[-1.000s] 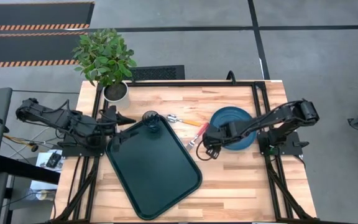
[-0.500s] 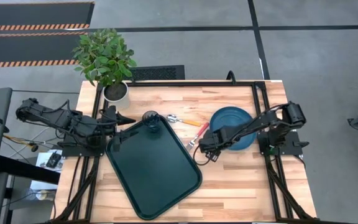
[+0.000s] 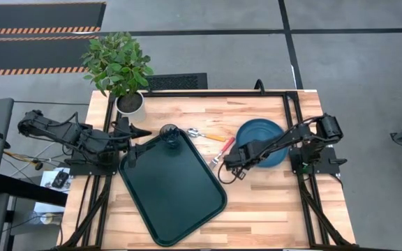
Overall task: Pick and place plate/cup/fork/spoon on tray
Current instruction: Put the blue plate on the black tray at the bottom of the blue cup
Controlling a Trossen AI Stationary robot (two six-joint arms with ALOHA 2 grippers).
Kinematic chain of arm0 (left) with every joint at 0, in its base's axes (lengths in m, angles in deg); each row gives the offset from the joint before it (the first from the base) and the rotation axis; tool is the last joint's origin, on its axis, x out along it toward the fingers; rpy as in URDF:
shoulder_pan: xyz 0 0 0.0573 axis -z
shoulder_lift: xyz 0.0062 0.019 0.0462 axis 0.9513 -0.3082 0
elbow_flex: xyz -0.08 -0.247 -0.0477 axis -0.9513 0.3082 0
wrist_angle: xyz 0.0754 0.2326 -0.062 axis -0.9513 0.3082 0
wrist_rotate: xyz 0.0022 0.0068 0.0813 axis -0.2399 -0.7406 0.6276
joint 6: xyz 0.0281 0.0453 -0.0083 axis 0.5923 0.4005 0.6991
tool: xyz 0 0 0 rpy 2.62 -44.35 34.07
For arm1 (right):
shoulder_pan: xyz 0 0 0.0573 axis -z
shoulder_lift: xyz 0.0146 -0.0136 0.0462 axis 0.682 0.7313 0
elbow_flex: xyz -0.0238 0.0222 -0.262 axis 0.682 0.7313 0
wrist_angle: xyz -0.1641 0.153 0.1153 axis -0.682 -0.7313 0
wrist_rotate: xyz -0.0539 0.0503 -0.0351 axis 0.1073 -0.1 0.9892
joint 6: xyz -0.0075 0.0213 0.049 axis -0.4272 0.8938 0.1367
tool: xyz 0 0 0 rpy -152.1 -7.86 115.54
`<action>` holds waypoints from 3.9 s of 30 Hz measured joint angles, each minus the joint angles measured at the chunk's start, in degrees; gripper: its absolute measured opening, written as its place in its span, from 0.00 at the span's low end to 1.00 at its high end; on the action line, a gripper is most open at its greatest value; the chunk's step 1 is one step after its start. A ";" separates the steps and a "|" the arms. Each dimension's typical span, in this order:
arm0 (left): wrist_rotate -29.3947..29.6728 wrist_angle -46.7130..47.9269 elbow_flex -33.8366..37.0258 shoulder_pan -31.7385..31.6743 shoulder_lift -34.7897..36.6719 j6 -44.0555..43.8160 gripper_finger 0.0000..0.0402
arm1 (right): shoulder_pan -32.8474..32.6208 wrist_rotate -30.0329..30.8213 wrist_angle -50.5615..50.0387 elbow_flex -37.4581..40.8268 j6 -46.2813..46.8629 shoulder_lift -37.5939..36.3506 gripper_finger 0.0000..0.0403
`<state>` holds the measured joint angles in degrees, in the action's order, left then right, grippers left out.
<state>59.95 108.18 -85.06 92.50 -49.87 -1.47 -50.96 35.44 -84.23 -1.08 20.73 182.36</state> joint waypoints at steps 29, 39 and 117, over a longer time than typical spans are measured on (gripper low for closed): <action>2.36 -0.01 0.04 -0.02 -2.67 0.43 0.62 | -4.44 5.08 -2.58 -16.40 -5.49 -11.19 0.01; 0.18 -1.98 0.04 -0.02 -3.32 5.23 0.62 | -9.31 5.44 -1.51 -25.98 -13.47 -11.32 0.02; -38.87 -24.10 -0.07 -5.18 -27.36 35.39 0.62 | -24.83 -3.87 27.06 -26.88 -11.74 -3.54 0.05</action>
<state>21.09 84.08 -85.13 87.32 -77.24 33.92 -75.80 31.57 -57.17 -27.97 9.00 178.82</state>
